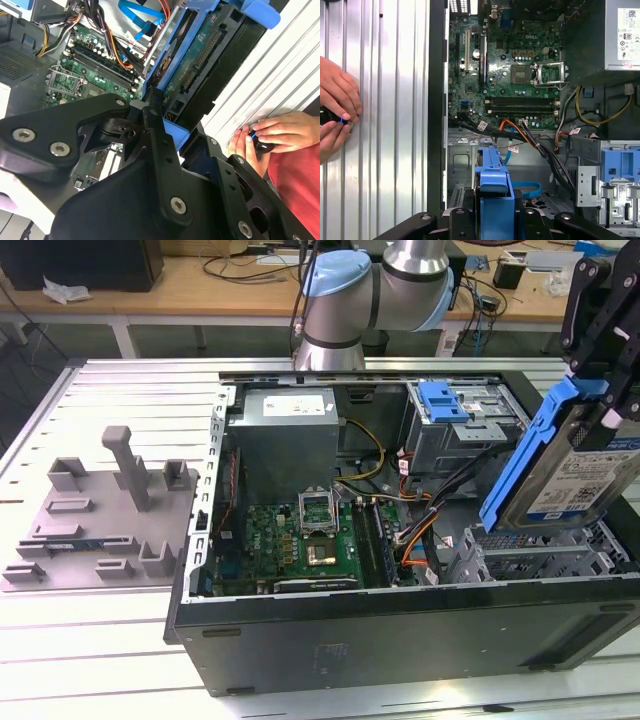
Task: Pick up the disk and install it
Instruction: 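Insert the disk into the insertion slot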
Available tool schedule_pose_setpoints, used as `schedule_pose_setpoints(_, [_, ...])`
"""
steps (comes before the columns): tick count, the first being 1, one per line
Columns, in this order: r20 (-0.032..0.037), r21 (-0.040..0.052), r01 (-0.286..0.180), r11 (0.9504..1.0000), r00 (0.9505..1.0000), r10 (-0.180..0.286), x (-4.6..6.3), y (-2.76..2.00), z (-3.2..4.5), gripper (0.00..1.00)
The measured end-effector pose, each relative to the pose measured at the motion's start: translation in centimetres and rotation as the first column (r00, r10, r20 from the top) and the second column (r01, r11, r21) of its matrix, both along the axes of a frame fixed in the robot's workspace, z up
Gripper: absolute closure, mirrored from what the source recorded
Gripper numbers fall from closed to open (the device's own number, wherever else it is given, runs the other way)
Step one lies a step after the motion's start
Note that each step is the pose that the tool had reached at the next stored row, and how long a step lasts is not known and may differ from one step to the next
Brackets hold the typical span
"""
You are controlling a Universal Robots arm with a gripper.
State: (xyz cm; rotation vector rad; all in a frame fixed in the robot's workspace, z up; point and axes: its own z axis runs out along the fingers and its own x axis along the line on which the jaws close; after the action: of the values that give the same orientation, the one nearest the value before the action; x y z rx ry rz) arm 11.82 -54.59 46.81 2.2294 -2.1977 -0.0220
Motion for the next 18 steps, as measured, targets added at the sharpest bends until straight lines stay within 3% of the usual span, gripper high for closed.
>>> schedule_pose_setpoints(18, [0.0000, -0.0001, 0.006, 1.0000, 1.0000, -0.006, 0.02, -0.05, -0.45, 0.64])
